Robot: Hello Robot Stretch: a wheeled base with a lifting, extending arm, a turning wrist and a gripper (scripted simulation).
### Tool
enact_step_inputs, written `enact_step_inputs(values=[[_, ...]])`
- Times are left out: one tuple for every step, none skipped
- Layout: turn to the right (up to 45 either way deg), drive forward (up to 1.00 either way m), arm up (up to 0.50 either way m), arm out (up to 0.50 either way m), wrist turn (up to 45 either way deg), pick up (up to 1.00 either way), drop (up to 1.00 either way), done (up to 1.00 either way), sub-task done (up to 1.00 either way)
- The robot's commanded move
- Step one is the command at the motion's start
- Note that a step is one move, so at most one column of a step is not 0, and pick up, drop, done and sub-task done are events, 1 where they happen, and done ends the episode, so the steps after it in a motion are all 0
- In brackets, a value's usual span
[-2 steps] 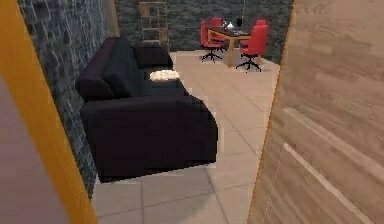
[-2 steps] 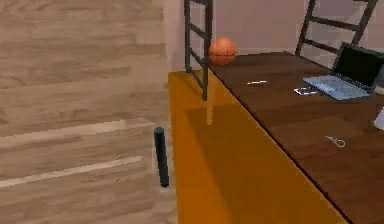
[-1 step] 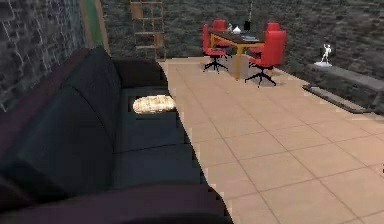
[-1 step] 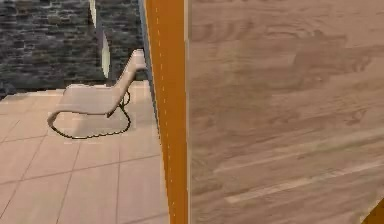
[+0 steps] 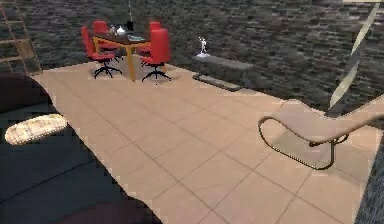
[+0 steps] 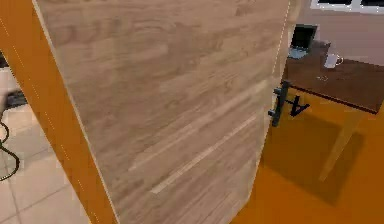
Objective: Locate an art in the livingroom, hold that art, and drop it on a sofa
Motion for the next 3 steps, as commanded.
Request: enact_step_inputs(values=[[0.0, 0.45, 0.00, 0.00, 0.0, 0.00, 0.00, 0.00, 0.00], [45.0, 0.00, 0.00, 0.00, 0.0, 0.00, 0.00, 0.00, 0.00], [0.0, 0.30, 0.00, 0.00, 0.0, 0.00, 0.00, 0.00, 0.00]])
